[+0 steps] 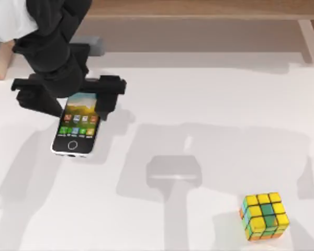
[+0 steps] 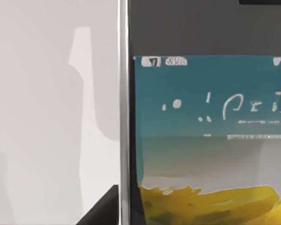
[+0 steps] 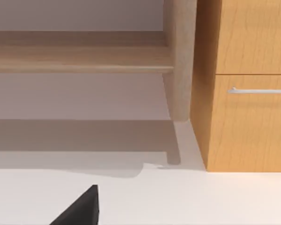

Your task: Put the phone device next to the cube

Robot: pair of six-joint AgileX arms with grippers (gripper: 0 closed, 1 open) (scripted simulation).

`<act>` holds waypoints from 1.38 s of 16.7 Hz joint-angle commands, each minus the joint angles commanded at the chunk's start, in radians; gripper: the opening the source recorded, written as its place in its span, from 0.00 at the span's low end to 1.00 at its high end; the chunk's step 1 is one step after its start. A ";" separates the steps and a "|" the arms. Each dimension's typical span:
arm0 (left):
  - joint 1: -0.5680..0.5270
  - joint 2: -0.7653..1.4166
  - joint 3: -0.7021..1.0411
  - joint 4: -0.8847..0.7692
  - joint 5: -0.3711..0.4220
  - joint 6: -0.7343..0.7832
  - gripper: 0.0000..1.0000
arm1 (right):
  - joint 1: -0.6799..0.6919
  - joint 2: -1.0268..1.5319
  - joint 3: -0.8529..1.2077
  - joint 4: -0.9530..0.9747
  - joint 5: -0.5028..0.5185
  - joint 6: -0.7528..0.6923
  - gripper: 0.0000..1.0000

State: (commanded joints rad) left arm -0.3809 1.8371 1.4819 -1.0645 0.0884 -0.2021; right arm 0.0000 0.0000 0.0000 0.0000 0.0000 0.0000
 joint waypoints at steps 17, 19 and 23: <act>-0.593 0.112 0.016 -0.046 -0.103 -0.752 0.00 | 0.000 0.000 0.000 0.000 0.000 0.000 1.00; -0.593 0.112 0.014 -0.043 -0.103 -0.752 0.00 | 0.000 0.000 0.000 0.000 0.000 0.000 1.00; -0.593 0.112 0.002 -0.015 -0.102 -0.752 0.00 | 0.000 0.000 0.000 0.000 0.000 0.000 1.00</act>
State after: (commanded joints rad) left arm -0.9739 1.9490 1.4840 -1.0792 -0.0137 -0.9538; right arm 0.0000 0.0000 0.0000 0.0000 0.0000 0.0000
